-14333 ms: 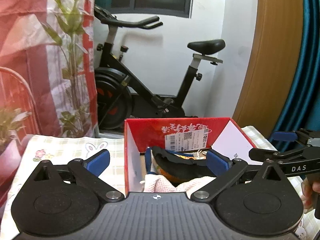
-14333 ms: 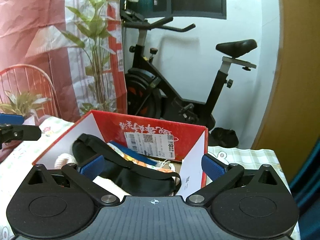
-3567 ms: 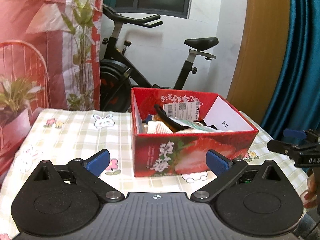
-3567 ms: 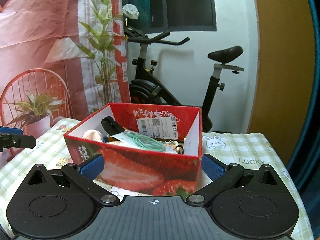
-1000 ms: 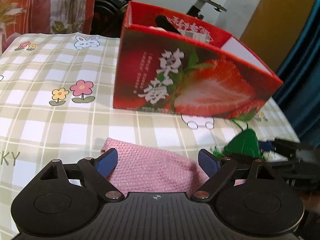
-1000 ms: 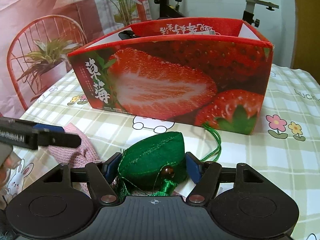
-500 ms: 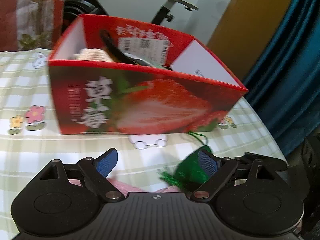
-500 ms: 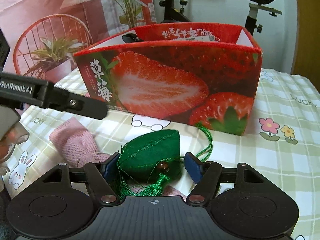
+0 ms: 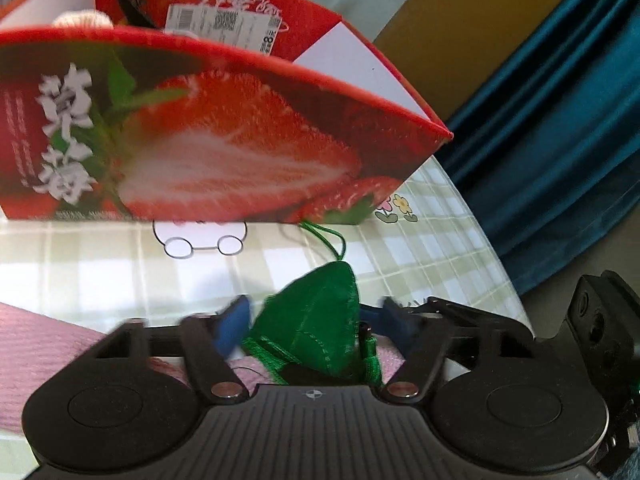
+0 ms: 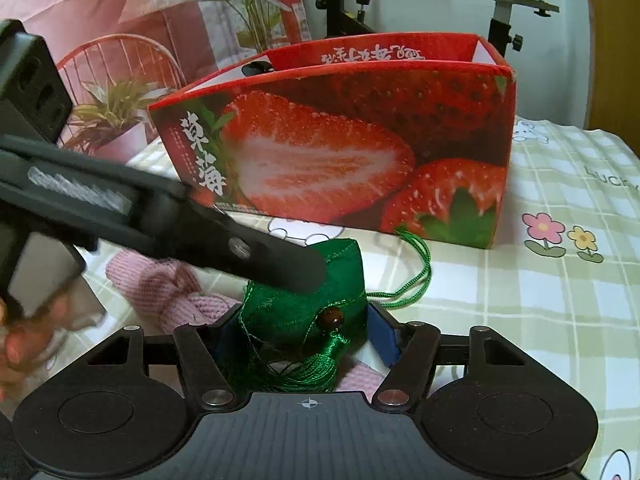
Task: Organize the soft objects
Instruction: 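Lift the green pouch with the right gripper while the left gripper also grips it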
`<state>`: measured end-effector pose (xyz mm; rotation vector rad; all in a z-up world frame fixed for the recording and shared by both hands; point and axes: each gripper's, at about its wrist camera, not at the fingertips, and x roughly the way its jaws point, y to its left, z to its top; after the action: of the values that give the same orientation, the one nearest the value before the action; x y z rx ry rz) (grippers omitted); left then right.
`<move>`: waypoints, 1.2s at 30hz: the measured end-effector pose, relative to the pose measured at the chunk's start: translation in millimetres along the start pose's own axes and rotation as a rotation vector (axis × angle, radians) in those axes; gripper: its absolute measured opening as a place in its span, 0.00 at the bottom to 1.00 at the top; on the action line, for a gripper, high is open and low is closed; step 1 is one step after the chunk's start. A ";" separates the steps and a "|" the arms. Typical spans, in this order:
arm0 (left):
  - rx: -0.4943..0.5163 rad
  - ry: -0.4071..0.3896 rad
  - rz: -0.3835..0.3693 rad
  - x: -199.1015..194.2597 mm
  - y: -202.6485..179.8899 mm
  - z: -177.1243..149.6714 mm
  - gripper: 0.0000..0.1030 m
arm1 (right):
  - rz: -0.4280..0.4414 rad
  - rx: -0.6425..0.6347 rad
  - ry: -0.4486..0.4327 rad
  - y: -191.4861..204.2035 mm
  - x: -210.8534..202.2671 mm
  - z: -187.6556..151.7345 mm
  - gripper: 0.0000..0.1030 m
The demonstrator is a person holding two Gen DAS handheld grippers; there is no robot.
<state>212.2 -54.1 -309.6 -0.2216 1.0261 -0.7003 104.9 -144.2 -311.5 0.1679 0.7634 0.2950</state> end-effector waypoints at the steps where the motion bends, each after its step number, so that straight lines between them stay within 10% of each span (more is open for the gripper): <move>1: -0.003 -0.003 0.003 -0.2 1.3 -1.2 0.62 | -0.009 -0.008 0.000 2.7 0.0 1.1 0.59; 36: 0.069 -0.413 -0.044 -134.1 -29.2 74.8 0.59 | -0.002 -0.296 -0.305 71.9 -69.3 156.0 0.59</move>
<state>219.0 -3.2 -162.1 -0.3152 0.6032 -0.6929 152.5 -105.2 -136.8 -0.0676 0.4115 0.3672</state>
